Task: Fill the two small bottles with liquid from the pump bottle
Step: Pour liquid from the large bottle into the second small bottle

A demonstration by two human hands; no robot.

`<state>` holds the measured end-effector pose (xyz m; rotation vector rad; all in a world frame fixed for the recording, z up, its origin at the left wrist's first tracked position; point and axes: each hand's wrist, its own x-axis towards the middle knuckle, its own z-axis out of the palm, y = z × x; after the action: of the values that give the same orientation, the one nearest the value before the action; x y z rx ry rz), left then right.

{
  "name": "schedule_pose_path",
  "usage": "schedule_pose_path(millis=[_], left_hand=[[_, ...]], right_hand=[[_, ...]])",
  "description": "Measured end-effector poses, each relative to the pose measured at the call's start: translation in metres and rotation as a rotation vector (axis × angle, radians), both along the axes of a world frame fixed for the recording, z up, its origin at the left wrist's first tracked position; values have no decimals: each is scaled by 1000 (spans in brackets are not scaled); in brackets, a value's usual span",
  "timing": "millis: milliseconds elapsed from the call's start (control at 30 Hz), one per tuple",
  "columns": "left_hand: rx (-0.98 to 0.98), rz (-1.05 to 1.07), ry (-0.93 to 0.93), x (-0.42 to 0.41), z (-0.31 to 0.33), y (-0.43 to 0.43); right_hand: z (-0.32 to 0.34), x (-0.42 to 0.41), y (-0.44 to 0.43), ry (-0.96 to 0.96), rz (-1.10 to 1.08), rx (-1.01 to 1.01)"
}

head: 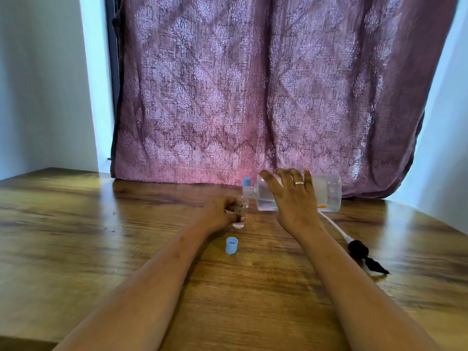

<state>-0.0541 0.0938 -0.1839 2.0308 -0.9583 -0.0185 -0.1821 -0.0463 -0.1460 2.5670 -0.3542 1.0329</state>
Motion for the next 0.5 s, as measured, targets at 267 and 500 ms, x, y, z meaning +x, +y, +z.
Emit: schedule_pose_path(millis=[267, 500], left_hand=[[-17, -19, 19, 2, -1, -1], [-10, -13, -18, 5, -3, -2]], right_hand=[[1, 0, 0, 6, -3, 1], [-2, 4, -3, -29, -10, -31]])
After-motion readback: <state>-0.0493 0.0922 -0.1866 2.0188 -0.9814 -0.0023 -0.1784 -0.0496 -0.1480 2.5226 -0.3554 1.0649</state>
